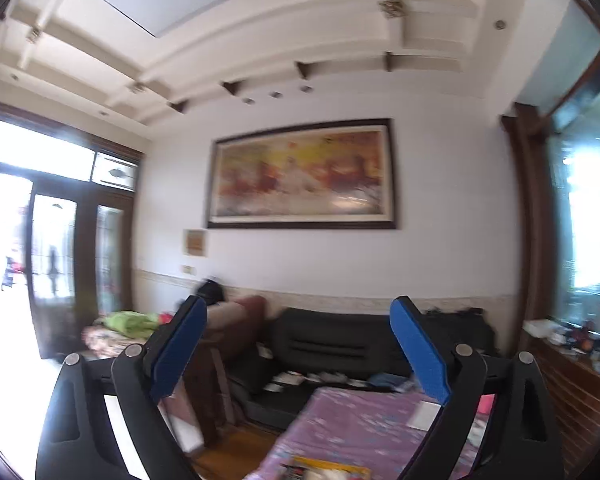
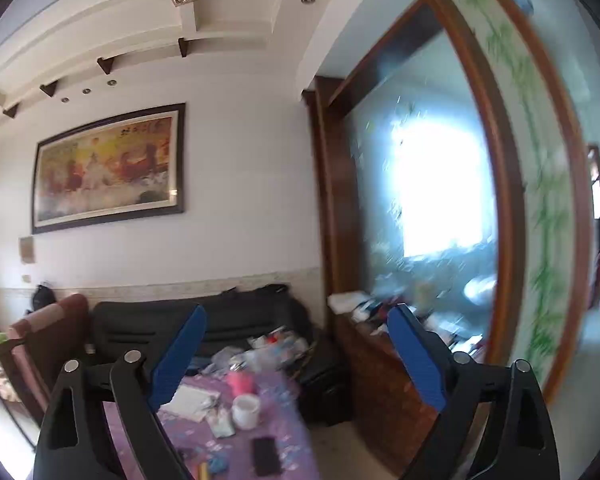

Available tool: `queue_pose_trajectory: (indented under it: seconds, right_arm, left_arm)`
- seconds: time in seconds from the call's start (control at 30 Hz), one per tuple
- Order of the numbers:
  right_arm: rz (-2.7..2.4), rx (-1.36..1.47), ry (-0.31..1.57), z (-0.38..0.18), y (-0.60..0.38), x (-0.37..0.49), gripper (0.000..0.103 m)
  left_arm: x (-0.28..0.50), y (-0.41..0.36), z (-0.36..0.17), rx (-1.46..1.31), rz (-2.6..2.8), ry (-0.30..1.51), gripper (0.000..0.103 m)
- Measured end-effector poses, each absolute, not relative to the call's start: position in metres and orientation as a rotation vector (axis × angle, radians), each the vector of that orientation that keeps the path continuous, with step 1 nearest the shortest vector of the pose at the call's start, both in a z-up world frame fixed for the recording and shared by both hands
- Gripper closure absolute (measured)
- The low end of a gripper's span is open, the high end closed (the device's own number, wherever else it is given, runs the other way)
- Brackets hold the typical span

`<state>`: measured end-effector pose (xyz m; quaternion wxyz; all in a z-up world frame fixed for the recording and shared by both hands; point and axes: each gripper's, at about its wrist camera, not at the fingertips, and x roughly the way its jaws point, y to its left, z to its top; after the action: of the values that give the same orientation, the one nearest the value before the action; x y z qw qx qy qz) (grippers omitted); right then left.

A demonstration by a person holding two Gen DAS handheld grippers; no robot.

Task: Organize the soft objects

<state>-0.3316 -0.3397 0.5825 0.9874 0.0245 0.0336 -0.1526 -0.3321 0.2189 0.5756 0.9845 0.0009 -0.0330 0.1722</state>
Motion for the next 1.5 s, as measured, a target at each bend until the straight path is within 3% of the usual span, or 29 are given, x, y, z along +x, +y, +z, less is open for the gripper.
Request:
queue_pose_trajectory:
  seconds: [0.13, 0.27, 0.4, 0.7, 0.77, 0.83, 0.93, 1.1, 1.3, 1.43, 1.5]
  right_arm:
    - [-0.391, -0.017, 0.07, 0.652, -0.318, -0.339, 0.0]
    - [-0.421, -0.074, 0.146, 0.653, -0.294, -0.318, 0.0]
    - [-0.325, -0.12, 0.276, 0.577, -0.273, -0.269, 0.0]
    - [0.028, 0.004, 0.778, 0.277, -0.218, -0.119, 0.001]
    - [0.065, 0.039, 0.851, 0.22, -0.21, -0.098, 0.004]
    - [0.072, 0.053, 0.912, 0.171, -0.199, -0.078, 0.015]
    - [0.096, 0.06, 0.967, 0.13, -0.185, -0.054, 0.024]
    - [0.039, -0.033, 1.004, 0.092, -0.168, -0.008, 0.024]
    - [0.008, 0.107, 1.095, 0.046, -0.183, 0.058, 0.024]
    - [0.035, 0.2, 1.155, 0.015, -0.179, 0.08, 0.045]
    - [0.084, 0.149, 1.154, 0.016, -0.161, 0.077, 0.051]
  left_arm:
    - [-0.349, 0.23, 0.598, 0.091, 0.608, -0.147, 0.007]
    - [-0.345, 0.246, 0.578, 0.072, 0.505, -0.043, 0.003]
    - [-0.322, 0.231, 0.503, 0.053, 0.266, 0.108, 0.0]
    - [-0.224, 0.122, 0.273, -0.104, -0.335, 0.529, 0.0]
    - [-0.194, 0.109, 0.224, -0.172, -0.362, 0.612, 0.0]
    - [-0.172, 0.103, 0.187, -0.198, -0.324, 0.665, 0.0]
    - [-0.165, 0.098, 0.147, -0.183, -0.3, 0.713, 0.0]
    - [-0.161, 0.102, 0.118, -0.095, -0.209, 0.7, 0.0]
    - [-0.152, 0.127, 0.113, -0.127, -0.186, 0.715, 0.0]
    - [-0.145, 0.134, 0.105, -0.14, -0.18, 0.74, 0.0]
    - [-0.139, 0.135, 0.1, -0.139, -0.184, 0.755, 0.0]
